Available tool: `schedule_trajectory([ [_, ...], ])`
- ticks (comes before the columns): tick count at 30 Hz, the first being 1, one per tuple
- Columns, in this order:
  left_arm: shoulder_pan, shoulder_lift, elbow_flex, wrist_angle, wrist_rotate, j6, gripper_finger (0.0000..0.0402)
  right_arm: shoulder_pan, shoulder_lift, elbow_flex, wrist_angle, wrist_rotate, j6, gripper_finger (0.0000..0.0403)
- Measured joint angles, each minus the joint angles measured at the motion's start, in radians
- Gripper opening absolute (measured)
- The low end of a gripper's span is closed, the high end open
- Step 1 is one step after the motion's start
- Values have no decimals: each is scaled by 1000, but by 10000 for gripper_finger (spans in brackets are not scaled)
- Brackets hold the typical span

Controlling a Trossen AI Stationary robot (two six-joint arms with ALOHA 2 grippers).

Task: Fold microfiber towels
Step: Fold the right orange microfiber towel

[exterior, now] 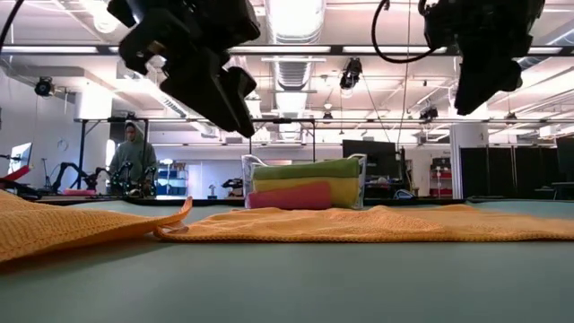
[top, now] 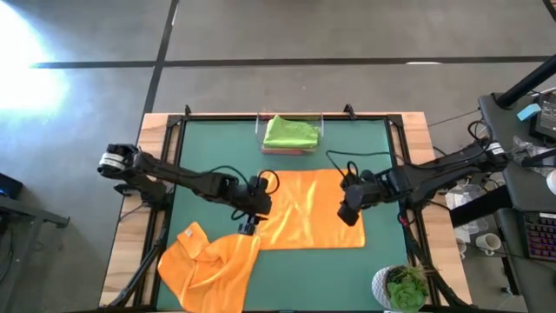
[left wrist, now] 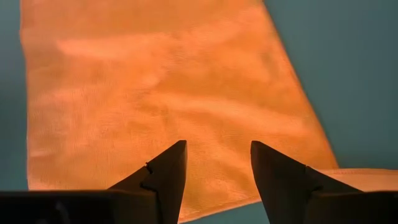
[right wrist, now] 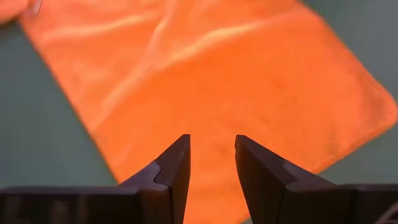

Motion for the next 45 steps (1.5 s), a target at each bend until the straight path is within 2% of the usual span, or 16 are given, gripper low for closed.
schedule_trajectory([
  [8, -108, 21, -1, 2, -3, -8, 164, 26, 36, -2, -1, -150, -157, 132],
  [11, -153, 55, 0, 25, -3, -84, 164, 53, 51, -6, -3, -198, -222, 134],
  [18, -217, 149, 28, 35, -59, -216, 164, 177, 73, -54, 23, -195, -334, 135],
  [22, -219, 202, 48, 74, -74, -283, 164, 239, 94, -82, 74, -191, -341, 137],
  [27, -221, 249, 78, 92, -74, -293, 164, 292, 125, -90, 90, -191, -340, 135],
  [38, -240, 305, 98, 81, -53, -350, 164, 313, 212, -129, 105, -190, -326, 137],
  [41, -240, 305, 98, 44, -52, -366, 164, 313, 245, -129, 146, -237, -326, 133],
  [45, -239, 304, 77, 32, -53, -366, 164, 314, 304, -129, 185, -248, -327, 133],
])
